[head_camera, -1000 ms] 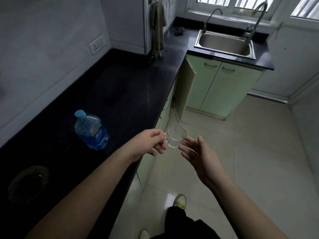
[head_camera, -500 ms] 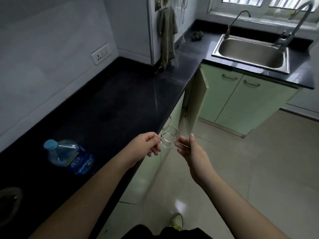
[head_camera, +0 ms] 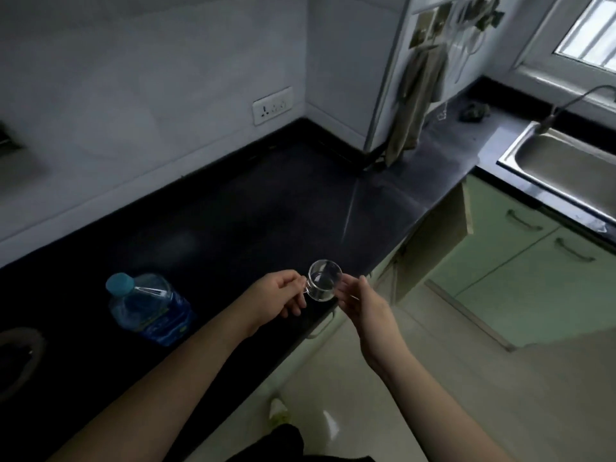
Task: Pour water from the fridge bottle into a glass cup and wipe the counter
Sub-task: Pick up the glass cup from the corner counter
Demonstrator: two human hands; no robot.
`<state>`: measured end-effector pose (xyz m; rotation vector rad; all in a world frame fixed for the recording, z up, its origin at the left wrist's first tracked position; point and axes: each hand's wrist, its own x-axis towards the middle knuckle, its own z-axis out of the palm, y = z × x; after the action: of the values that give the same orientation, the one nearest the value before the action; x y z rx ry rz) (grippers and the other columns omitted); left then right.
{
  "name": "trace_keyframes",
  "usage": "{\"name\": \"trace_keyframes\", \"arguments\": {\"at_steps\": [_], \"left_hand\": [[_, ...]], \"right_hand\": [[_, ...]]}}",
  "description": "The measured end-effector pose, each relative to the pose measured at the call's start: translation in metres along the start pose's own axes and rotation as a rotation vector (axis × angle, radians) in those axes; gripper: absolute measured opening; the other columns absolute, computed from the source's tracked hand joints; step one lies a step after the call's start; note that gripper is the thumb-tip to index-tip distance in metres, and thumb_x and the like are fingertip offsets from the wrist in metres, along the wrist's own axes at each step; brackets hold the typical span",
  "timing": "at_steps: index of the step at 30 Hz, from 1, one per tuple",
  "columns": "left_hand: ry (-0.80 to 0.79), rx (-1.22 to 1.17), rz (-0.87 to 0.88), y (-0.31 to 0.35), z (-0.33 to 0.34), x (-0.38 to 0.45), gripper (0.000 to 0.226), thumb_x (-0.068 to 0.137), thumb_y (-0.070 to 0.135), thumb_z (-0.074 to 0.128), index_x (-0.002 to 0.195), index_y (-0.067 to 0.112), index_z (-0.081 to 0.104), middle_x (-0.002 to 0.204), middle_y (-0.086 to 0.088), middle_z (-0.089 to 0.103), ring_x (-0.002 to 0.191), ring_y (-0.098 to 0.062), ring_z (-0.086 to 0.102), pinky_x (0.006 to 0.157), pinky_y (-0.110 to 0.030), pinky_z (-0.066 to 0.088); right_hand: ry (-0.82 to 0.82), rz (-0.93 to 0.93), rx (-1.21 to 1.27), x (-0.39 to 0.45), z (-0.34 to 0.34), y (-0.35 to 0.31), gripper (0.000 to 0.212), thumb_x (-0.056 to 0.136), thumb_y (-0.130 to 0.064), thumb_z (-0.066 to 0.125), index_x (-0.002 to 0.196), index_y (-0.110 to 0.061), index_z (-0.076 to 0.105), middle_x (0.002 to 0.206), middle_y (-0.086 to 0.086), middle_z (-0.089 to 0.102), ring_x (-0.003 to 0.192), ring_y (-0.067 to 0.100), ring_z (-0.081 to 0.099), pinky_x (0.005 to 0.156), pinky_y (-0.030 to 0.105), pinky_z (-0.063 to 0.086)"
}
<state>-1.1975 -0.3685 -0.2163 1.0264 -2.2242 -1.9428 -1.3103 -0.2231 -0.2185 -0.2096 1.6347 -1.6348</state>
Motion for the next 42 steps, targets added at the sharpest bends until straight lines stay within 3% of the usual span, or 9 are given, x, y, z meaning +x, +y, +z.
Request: {"name": "trace_keyframes", "arguments": {"at_steps": [5, 14, 21, 25, 30, 42], "left_hand": [[0.079, -0.048, -0.021, -0.010, -0.039, 0.021, 0.030, 0.102, 0.029, 0.047, 0.077, 0.021, 0.061, 0.076, 0.002, 0.069, 0.067, -0.010, 0.063, 0.065, -0.026, 0.047], [0.202, -0.136, -0.100, -0.027, -0.078, 0.050, 0.029, 0.102, 0.030, 0.047, 0.078, 0.023, 0.063, 0.075, 0.003, 0.069, 0.067, -0.009, 0.063, 0.064, -0.026, 0.047], [0.256, -0.147, -0.212, -0.034, -0.076, 0.079, 0.025, 0.103, 0.031, 0.046, 0.087, 0.020, 0.063, 0.079, 0.005, 0.069, 0.070, -0.007, 0.064, 0.069, -0.026, 0.051], [0.311, -0.163, -0.292, -0.040, -0.071, 0.093, 0.024, 0.103, 0.031, 0.045, 0.093, 0.020, 0.064, 0.085, 0.004, 0.071, 0.074, -0.007, 0.066, 0.071, -0.025, 0.051], [0.415, -0.224, -0.358, -0.049, -0.066, 0.106, 0.023, 0.103, 0.030, 0.046, 0.090, 0.022, 0.063, 0.087, 0.002, 0.072, 0.077, -0.010, 0.068, 0.076, -0.029, 0.052], [0.660, -0.350, -0.426, -0.088, -0.071, 0.117, 0.022, 0.105, 0.020, 0.040, 0.091, 0.017, 0.057, 0.087, -0.003, 0.072, 0.072, -0.011, 0.066, 0.065, -0.022, 0.048]], "right_hand": [[-0.062, -0.003, -0.117, 0.040, 0.035, -0.010, 0.033, 0.104, -0.024, 0.039, 0.105, -0.018, 0.072, 0.103, 0.002, 0.074, 0.106, 0.018, 0.066, 0.096, 0.034, 0.050], [-0.141, 0.022, -0.336, 0.102, 0.074, -0.010, 0.025, 0.098, -0.025, 0.049, 0.096, -0.033, 0.073, 0.089, 0.001, 0.073, 0.083, 0.013, 0.063, 0.086, 0.040, 0.052], [-0.229, 0.055, -0.457, 0.161, 0.078, -0.010, 0.015, 0.096, -0.024, 0.056, 0.095, -0.029, 0.070, 0.081, -0.005, 0.069, 0.076, 0.010, 0.061, 0.070, 0.027, 0.050], [-0.323, 0.081, -0.563, 0.191, 0.079, -0.012, 0.015, 0.098, -0.024, 0.054, 0.103, -0.028, 0.067, 0.094, -0.010, 0.071, 0.090, 0.005, 0.065, 0.080, 0.026, 0.051], [-0.416, 0.128, -0.668, 0.219, 0.085, -0.008, 0.016, 0.098, -0.023, 0.053, 0.108, -0.025, 0.066, 0.100, -0.009, 0.068, 0.094, 0.008, 0.063, 0.087, 0.031, 0.052], [-0.616, 0.121, -0.811, 0.246, 0.113, 0.024, 0.024, 0.098, -0.024, 0.051, 0.114, -0.031, 0.067, 0.107, -0.015, 0.069, 0.103, 0.003, 0.062, 0.096, 0.033, 0.051]]}}
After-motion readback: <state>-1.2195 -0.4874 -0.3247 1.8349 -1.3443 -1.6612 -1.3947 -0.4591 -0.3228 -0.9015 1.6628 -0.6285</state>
